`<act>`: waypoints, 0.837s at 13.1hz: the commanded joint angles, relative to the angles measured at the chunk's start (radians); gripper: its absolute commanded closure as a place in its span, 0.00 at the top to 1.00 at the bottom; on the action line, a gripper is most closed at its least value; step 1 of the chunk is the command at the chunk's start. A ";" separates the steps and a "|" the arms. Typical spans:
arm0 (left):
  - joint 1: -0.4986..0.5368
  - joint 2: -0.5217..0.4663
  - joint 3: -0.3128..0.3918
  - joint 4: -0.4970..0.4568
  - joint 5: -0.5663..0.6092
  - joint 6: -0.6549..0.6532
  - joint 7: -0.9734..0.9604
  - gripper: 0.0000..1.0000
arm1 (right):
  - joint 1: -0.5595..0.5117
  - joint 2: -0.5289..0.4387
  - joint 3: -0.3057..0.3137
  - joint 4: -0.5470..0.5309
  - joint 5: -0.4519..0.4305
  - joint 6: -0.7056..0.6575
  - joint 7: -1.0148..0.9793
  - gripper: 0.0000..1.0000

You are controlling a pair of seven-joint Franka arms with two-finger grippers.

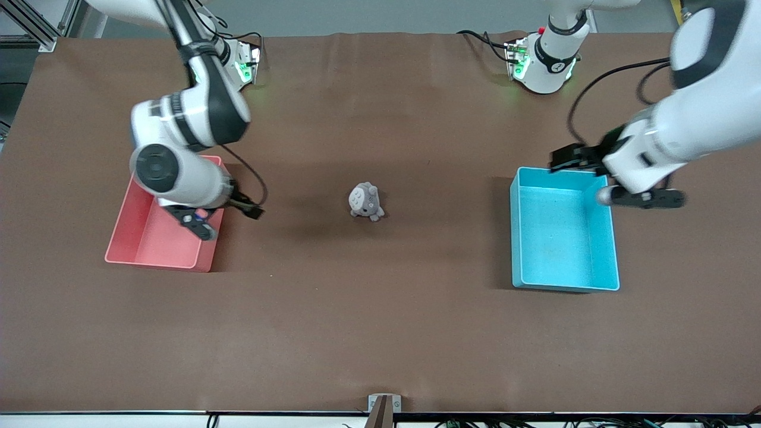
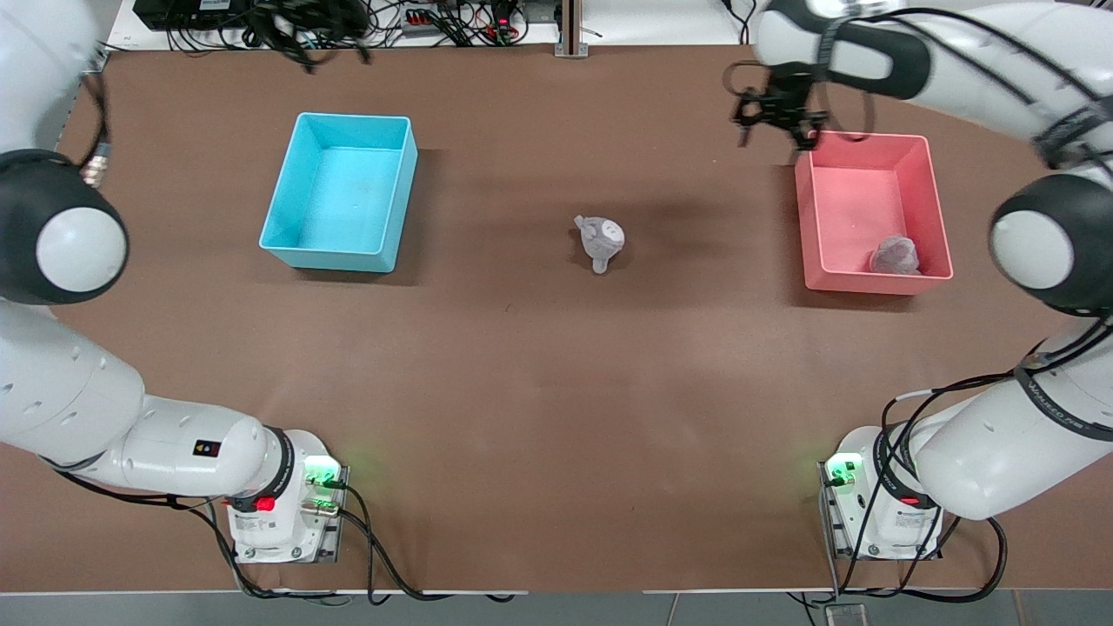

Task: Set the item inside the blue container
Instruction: 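Grasp the mouse with the right gripper while the left gripper grasps the Totoro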

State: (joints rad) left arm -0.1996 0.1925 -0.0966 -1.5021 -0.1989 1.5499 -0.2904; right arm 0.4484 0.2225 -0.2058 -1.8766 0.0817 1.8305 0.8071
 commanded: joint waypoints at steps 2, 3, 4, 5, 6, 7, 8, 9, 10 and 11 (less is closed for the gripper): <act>-0.208 0.108 0.002 0.011 -0.011 0.172 -0.267 1.00 | -0.224 -0.112 0.025 -0.147 -0.080 0.019 -0.314 1.00; -0.254 0.137 0.002 0.011 -0.011 0.218 -0.306 1.00 | -0.276 -0.109 0.025 -0.163 -0.080 0.027 -0.371 1.00; -0.300 0.168 0.002 0.011 -0.011 0.258 -0.344 1.00 | -0.319 -0.111 0.025 -0.200 -0.080 0.061 -0.438 1.00; -0.334 0.194 0.002 0.011 -0.011 0.292 -0.383 1.00 | -0.354 -0.115 0.025 -0.240 -0.080 0.103 -0.497 1.00; -0.368 0.223 0.003 0.011 -0.010 0.335 -0.415 1.00 | -0.384 -0.115 0.025 -0.274 -0.080 0.149 -0.538 1.00; -0.400 0.252 0.003 0.013 -0.010 0.382 -0.446 1.00 | -0.408 -0.115 0.025 -0.314 -0.080 0.197 -0.568 1.00; -0.429 0.284 0.003 0.014 -0.010 0.439 -0.484 1.00 | -0.434 -0.117 0.025 -0.363 -0.080 0.261 -0.600 1.00; -0.445 0.309 0.002 0.013 -0.010 0.482 -0.510 1.00 | -0.457 -0.117 0.026 -0.409 -0.080 0.320 -0.620 1.00; -0.457 0.333 0.002 0.013 -0.011 0.511 -0.522 1.00 | -0.465 -0.115 0.026 -0.445 -0.079 0.364 -0.620 1.00; -0.472 0.355 0.002 0.013 -0.011 0.535 -0.532 1.00 | -0.468 -0.115 0.026 -0.472 -0.079 0.392 -0.620 1.00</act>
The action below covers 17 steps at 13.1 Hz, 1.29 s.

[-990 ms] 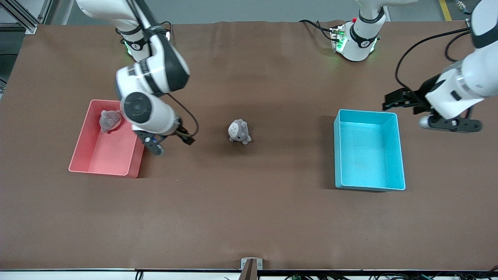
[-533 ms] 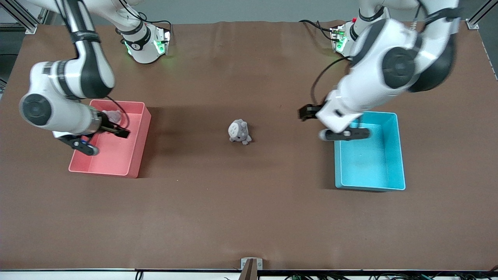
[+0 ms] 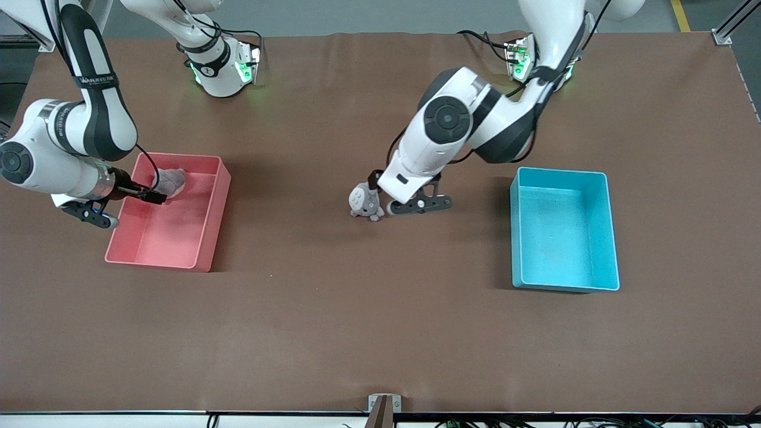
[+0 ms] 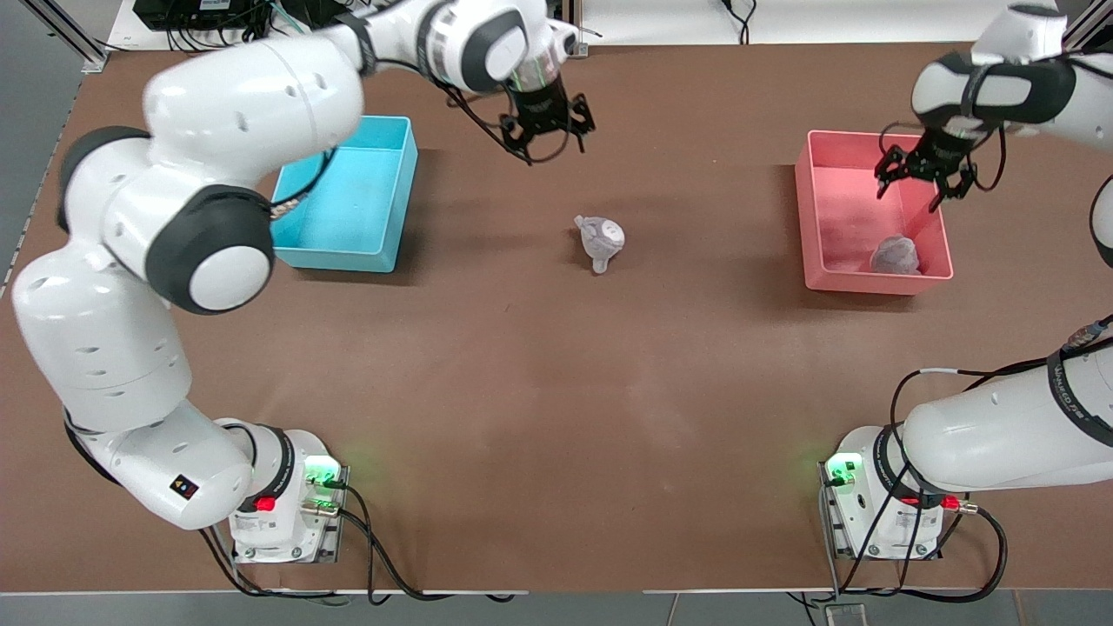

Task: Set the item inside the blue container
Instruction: 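Grasp the mouse with the right gripper while the left gripper grasps the Totoro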

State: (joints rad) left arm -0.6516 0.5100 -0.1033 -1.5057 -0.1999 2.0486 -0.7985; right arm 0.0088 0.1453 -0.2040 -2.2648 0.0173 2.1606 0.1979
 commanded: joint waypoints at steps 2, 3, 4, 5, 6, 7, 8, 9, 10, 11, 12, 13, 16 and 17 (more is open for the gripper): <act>-0.031 0.096 0.008 0.018 -0.010 0.091 -0.030 1.00 | -0.036 -0.029 0.025 -0.117 -0.013 0.097 -0.009 1.00; -0.042 0.120 0.008 0.018 -0.010 0.116 -0.030 1.00 | -0.039 -0.024 0.025 -0.120 -0.013 0.105 -0.009 1.00; -0.049 0.142 0.007 0.019 -0.010 0.134 -0.030 1.00 | -0.041 -0.020 0.025 -0.128 -0.008 0.113 -0.008 1.00; -0.052 0.160 0.007 0.019 -0.010 0.146 -0.030 1.00 | -0.040 -0.009 0.025 -0.145 -0.005 0.131 -0.006 1.00; -0.052 0.179 0.004 0.019 -0.009 0.156 -0.030 1.00 | -0.041 0.002 0.025 -0.151 -0.003 0.145 -0.006 1.00; -0.059 0.192 0.004 0.019 -0.009 0.166 -0.030 1.00 | -0.041 0.019 0.025 -0.156 0.000 0.156 -0.005 1.00; -0.068 0.208 0.004 0.019 -0.010 0.186 -0.030 1.00 | -0.041 0.033 0.025 -0.160 0.001 0.171 -0.005 1.00; -0.068 0.226 0.004 0.019 -0.009 0.208 -0.028 1.00 | -0.047 0.045 0.026 -0.166 0.001 0.182 -0.005 0.99; -0.069 0.243 0.004 0.021 -0.010 0.228 -0.027 1.00 | -0.050 0.049 0.026 -0.168 0.003 0.191 -0.003 0.98; -0.072 0.257 0.002 0.021 -0.012 0.245 -0.027 1.00 | -0.050 0.057 0.026 -0.171 0.003 0.193 -0.003 0.95; -0.089 0.268 0.002 0.022 -0.038 0.254 -0.027 1.00 | -0.049 0.063 0.026 -0.170 0.006 0.191 -0.003 0.83; -0.095 0.272 0.002 0.022 -0.064 0.269 -0.027 1.00 | -0.047 0.065 0.028 -0.170 0.010 0.191 -0.003 0.68; -0.097 0.278 0.002 0.022 -0.107 0.282 -0.027 1.00 | -0.047 0.063 0.028 -0.167 0.016 0.185 -0.002 0.23; -0.098 0.278 0.002 0.022 -0.121 0.282 -0.027 1.00 | -0.044 0.063 0.028 -0.164 0.016 0.182 0.001 0.14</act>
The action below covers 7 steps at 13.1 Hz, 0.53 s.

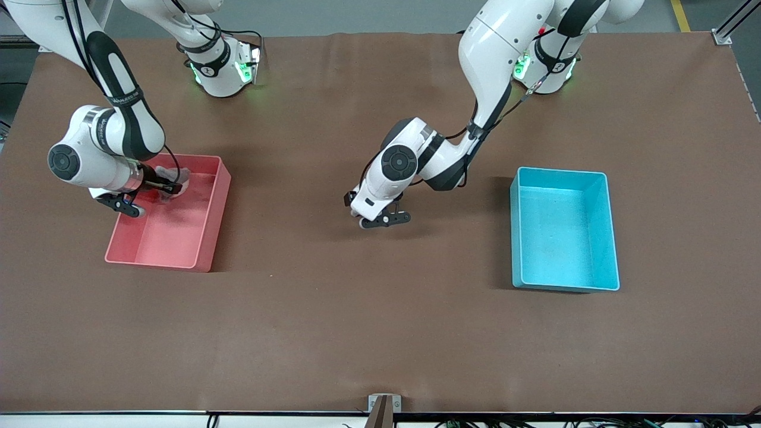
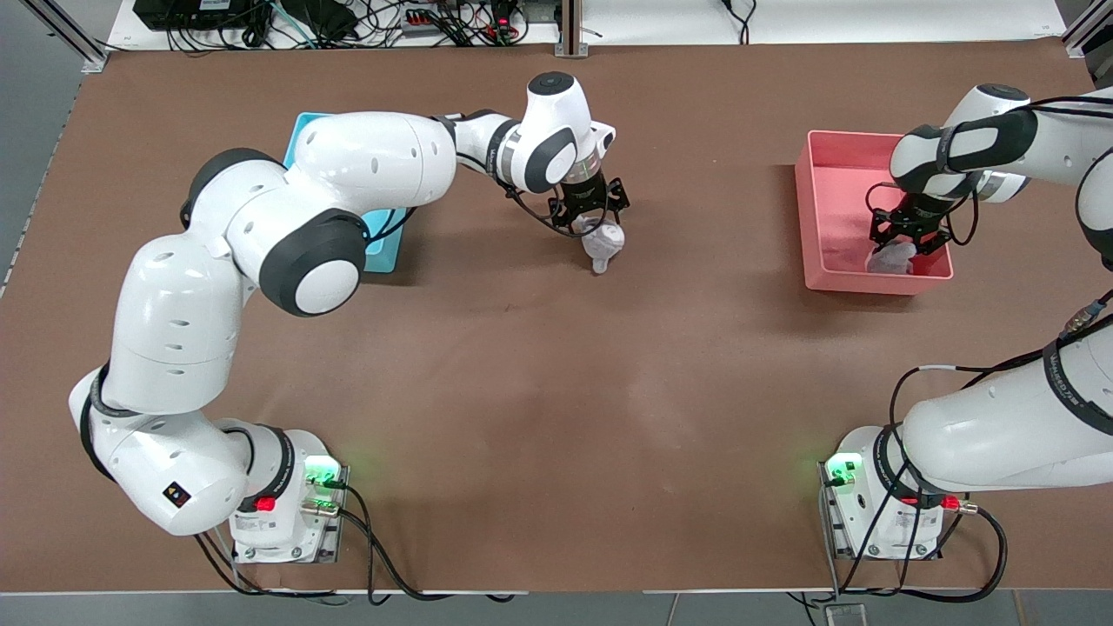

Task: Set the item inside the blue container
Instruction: 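Grasp the mouse with the right gripper while the left gripper grasps the Totoro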

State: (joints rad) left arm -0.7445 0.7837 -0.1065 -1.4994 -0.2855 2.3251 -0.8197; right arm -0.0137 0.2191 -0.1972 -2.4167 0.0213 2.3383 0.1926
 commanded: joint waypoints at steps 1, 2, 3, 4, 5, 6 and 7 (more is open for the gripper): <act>-0.004 0.005 0.005 0.015 -0.038 0.005 -0.004 1.00 | -0.020 -0.015 0.021 -0.005 0.012 -0.005 0.007 0.10; -0.006 0.005 0.005 0.015 -0.038 0.005 -0.003 1.00 | -0.017 -0.017 0.022 0.017 0.012 -0.035 0.008 0.05; -0.006 0.006 0.005 0.013 -0.038 0.005 -0.003 0.99 | -0.011 -0.020 0.024 0.056 0.012 -0.092 0.010 0.04; -0.006 0.008 0.005 0.013 -0.038 0.005 0.001 0.99 | -0.006 -0.021 0.024 0.121 0.011 -0.173 0.008 0.04; -0.006 0.008 0.005 0.013 -0.038 0.005 0.005 0.95 | -0.006 -0.020 0.024 0.195 0.011 -0.268 0.008 0.04; -0.006 0.009 0.005 0.013 -0.038 0.005 0.004 0.92 | 0.001 -0.020 0.024 0.273 0.011 -0.360 0.010 0.04; -0.007 0.011 0.005 0.013 -0.038 0.005 0.001 0.90 | 0.020 -0.020 0.024 0.338 0.011 -0.429 0.036 0.04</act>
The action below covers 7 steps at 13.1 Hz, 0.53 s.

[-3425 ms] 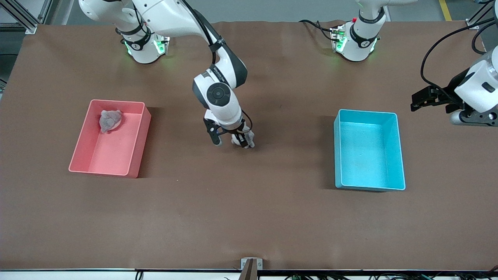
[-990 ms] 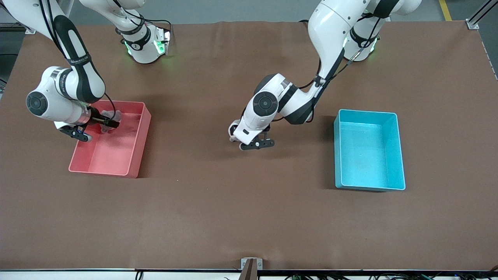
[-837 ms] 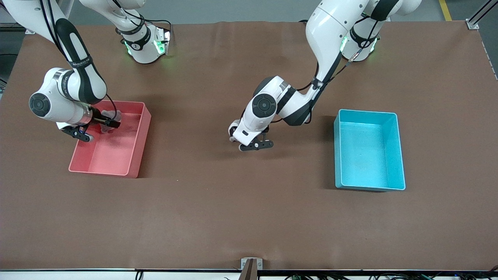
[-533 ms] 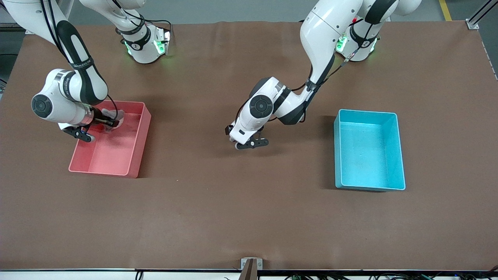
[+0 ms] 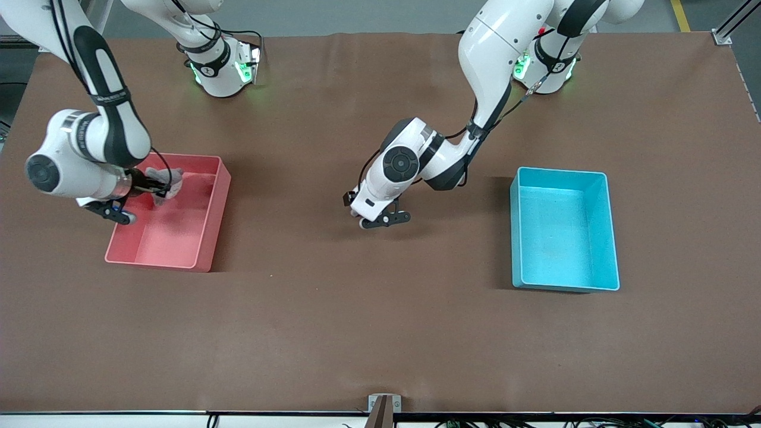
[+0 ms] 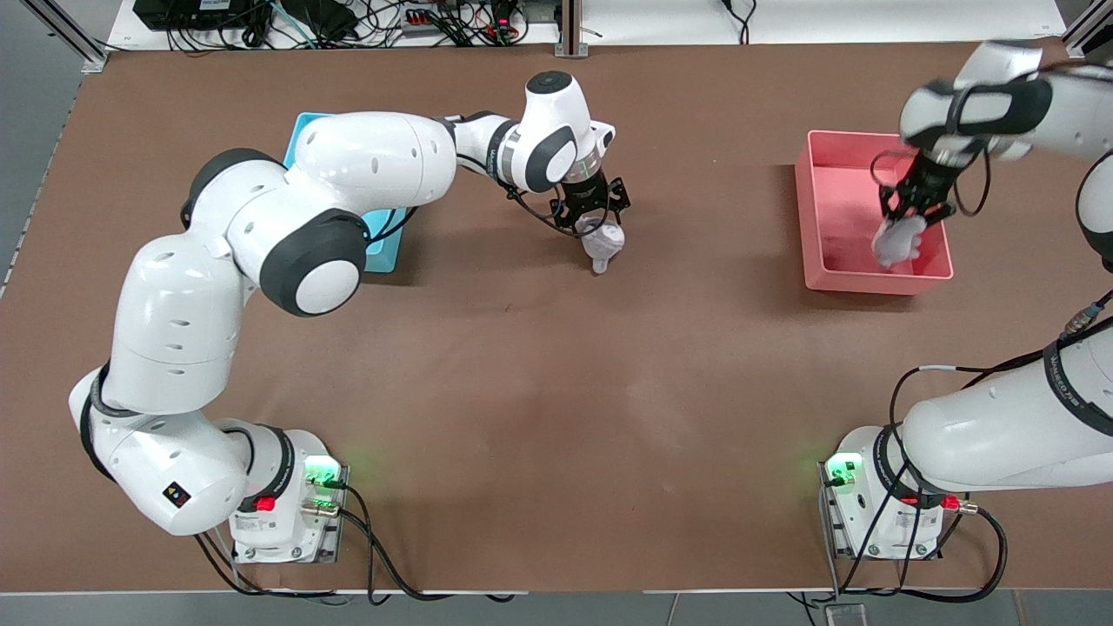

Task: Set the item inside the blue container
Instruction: 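Grasp the mouse with the right gripper while the left gripper grasps the Totoro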

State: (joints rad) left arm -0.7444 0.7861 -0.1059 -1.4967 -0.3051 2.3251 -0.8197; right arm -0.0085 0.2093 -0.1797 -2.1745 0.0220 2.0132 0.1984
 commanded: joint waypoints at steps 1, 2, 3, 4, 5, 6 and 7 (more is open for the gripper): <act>-0.013 0.008 0.005 0.010 -0.020 0.005 -0.003 0.86 | 0.053 -0.010 0.006 0.175 0.010 -0.188 0.112 0.04; -0.015 0.010 0.005 0.010 -0.020 0.005 -0.003 0.84 | 0.096 -0.010 0.006 0.224 0.010 -0.238 0.181 0.04; -0.016 0.010 0.005 0.010 -0.022 0.005 -0.004 0.82 | 0.135 -0.010 0.008 0.270 0.012 -0.275 0.267 0.04; -0.018 0.012 0.005 0.010 -0.022 0.005 -0.004 0.78 | 0.165 -0.010 0.009 0.307 0.027 -0.304 0.326 0.03; -0.018 0.016 0.003 0.010 -0.022 0.005 -0.004 0.74 | 0.191 -0.010 0.009 0.329 0.073 -0.315 0.367 0.03; -0.018 0.016 0.003 0.010 -0.022 0.005 -0.006 0.72 | 0.208 -0.010 0.009 0.335 0.117 -0.314 0.407 0.03; -0.018 0.016 0.003 0.009 -0.022 0.005 -0.006 0.66 | 0.225 -0.010 0.009 0.337 0.148 -0.304 0.442 0.03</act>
State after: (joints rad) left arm -0.7542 0.7920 -0.1076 -1.4969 -0.3063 2.3251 -0.8199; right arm 0.1976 0.1978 -0.1631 -1.8489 0.1157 1.7139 0.5797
